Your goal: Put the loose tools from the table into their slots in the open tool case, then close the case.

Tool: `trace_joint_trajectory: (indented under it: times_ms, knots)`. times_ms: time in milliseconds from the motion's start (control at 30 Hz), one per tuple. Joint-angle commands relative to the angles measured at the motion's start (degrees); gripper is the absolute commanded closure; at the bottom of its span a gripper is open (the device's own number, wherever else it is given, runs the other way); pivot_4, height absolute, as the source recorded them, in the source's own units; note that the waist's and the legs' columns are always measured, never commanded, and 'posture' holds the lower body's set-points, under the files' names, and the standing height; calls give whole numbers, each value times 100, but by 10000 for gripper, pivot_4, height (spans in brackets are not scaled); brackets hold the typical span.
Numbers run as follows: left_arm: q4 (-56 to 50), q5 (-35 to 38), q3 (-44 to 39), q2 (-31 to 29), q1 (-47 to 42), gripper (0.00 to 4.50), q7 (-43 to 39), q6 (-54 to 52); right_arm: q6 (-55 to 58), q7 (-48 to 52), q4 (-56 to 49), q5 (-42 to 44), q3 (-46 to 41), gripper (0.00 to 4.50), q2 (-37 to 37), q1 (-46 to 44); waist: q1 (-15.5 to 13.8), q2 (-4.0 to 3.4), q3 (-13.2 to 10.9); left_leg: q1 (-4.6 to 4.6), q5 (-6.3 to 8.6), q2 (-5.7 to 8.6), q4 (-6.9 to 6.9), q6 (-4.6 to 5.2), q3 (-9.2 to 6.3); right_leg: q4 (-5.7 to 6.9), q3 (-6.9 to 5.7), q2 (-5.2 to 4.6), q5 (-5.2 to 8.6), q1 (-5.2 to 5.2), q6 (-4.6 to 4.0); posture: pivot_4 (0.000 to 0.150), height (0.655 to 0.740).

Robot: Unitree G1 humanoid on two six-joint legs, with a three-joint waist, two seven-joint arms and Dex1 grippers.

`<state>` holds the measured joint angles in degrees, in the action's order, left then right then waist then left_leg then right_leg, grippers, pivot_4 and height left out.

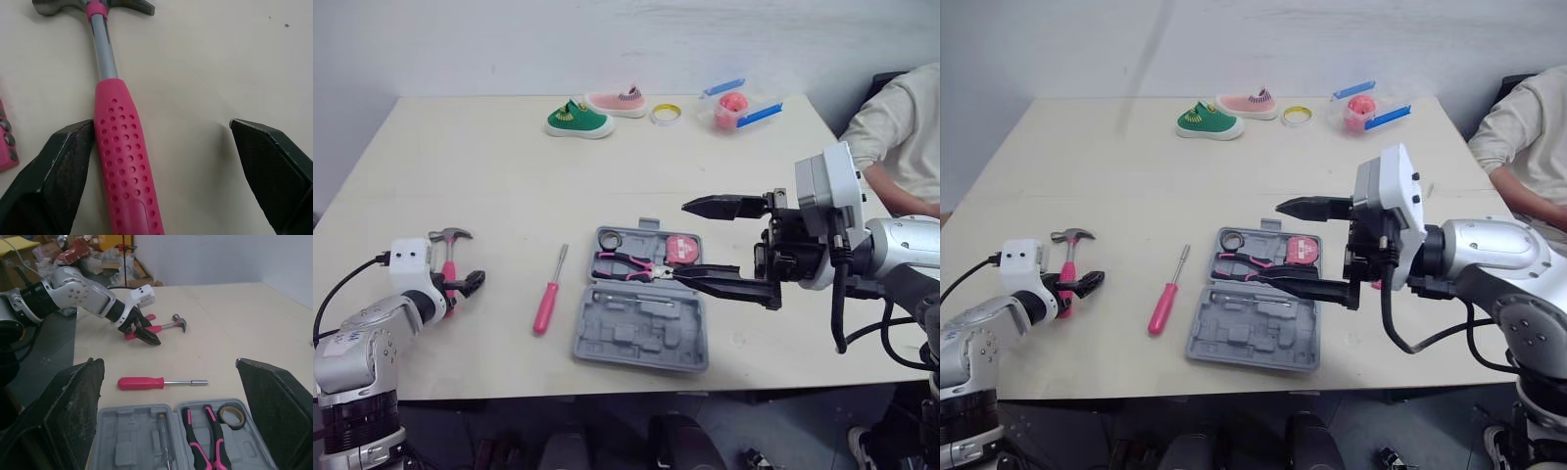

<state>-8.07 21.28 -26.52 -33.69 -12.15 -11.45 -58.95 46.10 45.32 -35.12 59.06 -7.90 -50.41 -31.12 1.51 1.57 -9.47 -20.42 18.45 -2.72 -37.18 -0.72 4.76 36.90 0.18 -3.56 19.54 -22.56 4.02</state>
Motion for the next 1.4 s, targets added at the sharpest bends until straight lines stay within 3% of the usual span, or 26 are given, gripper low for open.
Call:
trace_joint_trajectory:
  times_ms: [33, 133, 200, 233, 433, 533, 600, 767, 900, 1100, 1400]
  knots:
    - [168, -80, 42, 95, 116, 18484, 36, 15, -129, 17, -38, -38, -93, 0, 37, -5, 1, 0, 0, 0, 0, 0, 0, 0, 0, 0, 0, 0, 0, 0, 0, 1500, 7400]
    - [211, -247, 168, 10, 193, 32398, 3, 250, -175, 73, -11, -140, -56, 0, 40, 13, -6, 0, 0, -2, 0, 1, -1, 1, 0, -4, 0, -2, 0, 0, 0, 1500, 7400]
    - [244, -306, 209, -2, 236, 38326, -11, 339, -210, 127, 9, -213, -13, 0, 35, -6, -6, -1, 0, -2, 1, 2, 0, 1, 0, -6, 0, -4, 0, 1, 0, 1500, 7400]
    - [248, -282, 178, 23, 232, 39023, -7, 335, -228, 147, 21, -244, 7, 0, 32, -14, -4, -1, 0, -1, 1, 3, 0, 1, 0, -5, 0, -6, 0, 1, 0, 1500, 7400]
    - [194, -445, 339, -472, 147, 39024, -489, 1096, -176, 284, 33, -465, 11, 0, -152, 204, -4, 4, -3, -2, -1, 0, 4, -2, -5, -5, -6, -4, 2, -1, -4, 1500, 7400]
    - [-740, 246, 659, -1003, -209, 39024, -1902, 1424, -106, 416, -58, -441, -275, 0, -394, 610, -23, 21, -13, -17, 0, 0, 4, -1, -9, -13, -10, -7, 2, -7, -4, 1500, 7400]
    - [-1145, 493, 967, -1270, -283, 39024, -2653, 1637, -84, 447, -87, -374, -434, 0, -516, 787, -47, 27, -13, -77, -21, 0, -10, -38, -40, -26, -39, -12, 2, -38, -6, 1500, 7400]
    - [-1747, 973, 2443, -1531, -1061, 39024, -4214, 1703, -58, 600, -396, -604, -1054, 0, -927, 1878, -43, -12, -6, -92, -22, 17, 5, -35, -43, -48, -51, -29, 0, -43, -6, 1500, 7400]
    - [-1489, 582, 3673, -1538, -1846, 39024, -5122, 1996, 4, 690, -732, -572, -1587, 0, -1086, 2674, -47, -18, -14, -98, -22, 4, -4, -31, -35, -44, -46, 9, 0, -36, -5, 1500, 7400]
    - [-336, -504, 5487, -547, -3185, 39024, -5504, 2166, 166, 416, -1238, -652, -2216, 0, -982, 3791, -114, -10, -22, -74, -35, 15, -20, 10, -35, -42, -12, 36, -17, -18, 26, 1500, 7400]
    - [178, -1581, 6159, -209, -3536, 39024, -5458, 2415, 137, -57, -1443, -557, -2351, 0, -847, 4073, -151, -9, -22, -76, -40, 3, -32, -4, -54, -40, 28, 83, -20, -24, 31, 1500, 7400]
